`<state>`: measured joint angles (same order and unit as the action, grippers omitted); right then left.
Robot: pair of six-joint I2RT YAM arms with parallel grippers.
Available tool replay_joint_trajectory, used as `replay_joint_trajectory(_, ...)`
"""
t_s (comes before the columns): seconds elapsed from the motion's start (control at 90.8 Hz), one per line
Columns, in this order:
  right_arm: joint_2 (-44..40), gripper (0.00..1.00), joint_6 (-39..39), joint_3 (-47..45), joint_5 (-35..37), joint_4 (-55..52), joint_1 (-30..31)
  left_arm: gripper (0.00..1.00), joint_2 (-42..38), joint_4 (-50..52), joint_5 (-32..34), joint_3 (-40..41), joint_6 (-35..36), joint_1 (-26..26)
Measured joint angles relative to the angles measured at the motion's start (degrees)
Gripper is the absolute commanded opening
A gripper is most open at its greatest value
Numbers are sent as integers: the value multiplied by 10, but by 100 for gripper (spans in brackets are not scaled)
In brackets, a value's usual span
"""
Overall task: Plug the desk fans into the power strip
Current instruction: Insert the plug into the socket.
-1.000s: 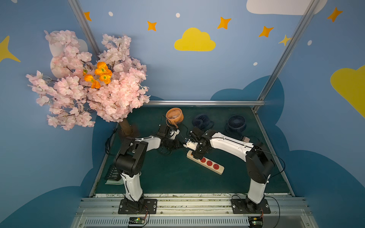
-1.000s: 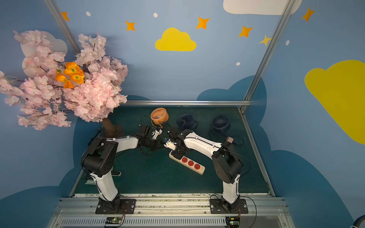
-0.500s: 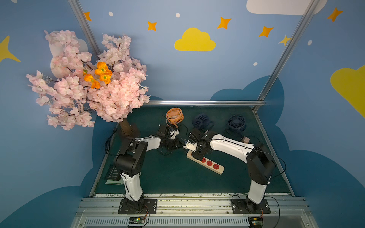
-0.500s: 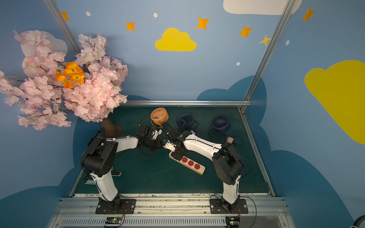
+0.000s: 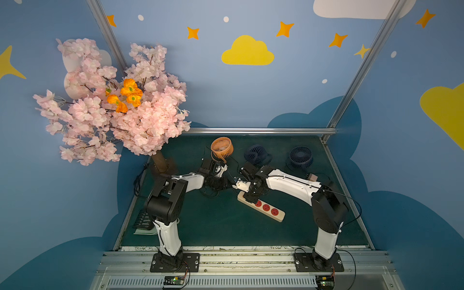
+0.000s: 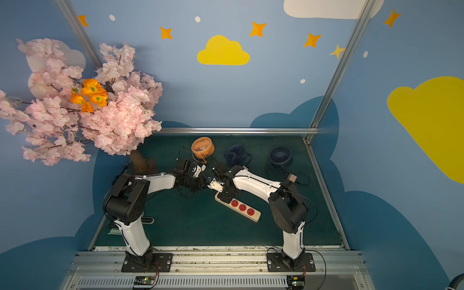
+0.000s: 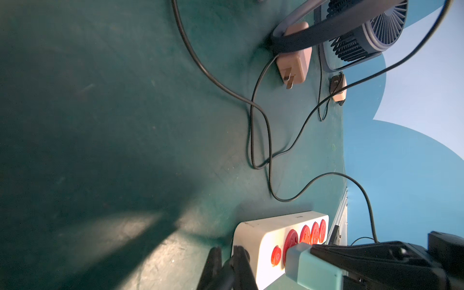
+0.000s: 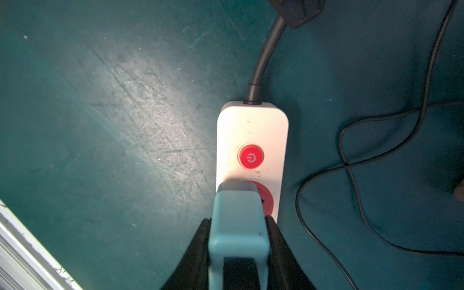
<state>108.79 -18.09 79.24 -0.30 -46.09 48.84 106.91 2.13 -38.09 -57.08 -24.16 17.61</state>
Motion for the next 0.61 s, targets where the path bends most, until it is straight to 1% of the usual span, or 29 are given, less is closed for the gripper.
replay_joint_trajectory(0.22,8,0,3,1,41,0,21,2,0,-3,-10,6,-8,-6)
replay_joint_trajectory(0.441,9,0,19,15,23,-7,15,2,0,-18,-23,17,-20,-15)
replay_joint_trajectory(0.606,12,0,60,28,6,-7,20,2,-7,-21,-24,26,-22,-22)
